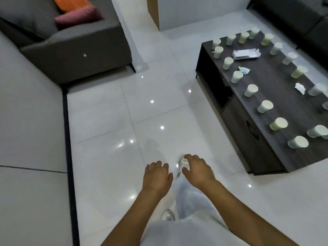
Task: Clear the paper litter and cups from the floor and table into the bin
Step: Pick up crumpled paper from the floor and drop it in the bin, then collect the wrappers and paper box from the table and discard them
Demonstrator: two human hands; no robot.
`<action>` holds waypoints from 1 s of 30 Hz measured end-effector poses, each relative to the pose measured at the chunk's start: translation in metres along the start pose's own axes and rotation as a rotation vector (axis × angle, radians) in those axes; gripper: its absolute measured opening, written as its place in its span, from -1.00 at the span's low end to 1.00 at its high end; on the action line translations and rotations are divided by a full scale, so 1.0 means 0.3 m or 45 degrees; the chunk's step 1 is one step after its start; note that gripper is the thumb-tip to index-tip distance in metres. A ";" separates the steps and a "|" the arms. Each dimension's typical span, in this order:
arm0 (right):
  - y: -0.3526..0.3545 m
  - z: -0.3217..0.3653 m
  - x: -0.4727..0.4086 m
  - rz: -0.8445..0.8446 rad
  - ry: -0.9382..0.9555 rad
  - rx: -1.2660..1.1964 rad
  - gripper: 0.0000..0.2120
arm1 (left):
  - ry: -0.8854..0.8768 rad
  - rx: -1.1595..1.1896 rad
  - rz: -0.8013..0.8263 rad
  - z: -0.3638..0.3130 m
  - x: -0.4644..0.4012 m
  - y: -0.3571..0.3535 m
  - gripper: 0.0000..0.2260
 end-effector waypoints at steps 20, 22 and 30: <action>0.838 0.034 -1.439 -0.026 -0.108 0.008 -0.54 | -0.125 0.042 0.028 -0.145 -1.501 0.829 -0.63; 0.918 0.052 -1.574 -0.058 -0.142 -0.017 -0.54 | -0.154 0.019 0.025 -0.137 -1.646 0.913 -0.63; 1.228 0.054 -1.995 -0.117 -0.286 -0.146 -0.53 | -0.326 -0.122 0.049 -0.199 -2.171 1.223 -0.63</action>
Point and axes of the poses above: each hand's wrist, its own x-axis away from the middle knuckle, its own y-axis out of the back of the hand, z = x × y, the point moved 7 cm from there along -x, towards the middle knuckle, and after that the axes turned 4 degrees about -z, right-handed, at the moved point
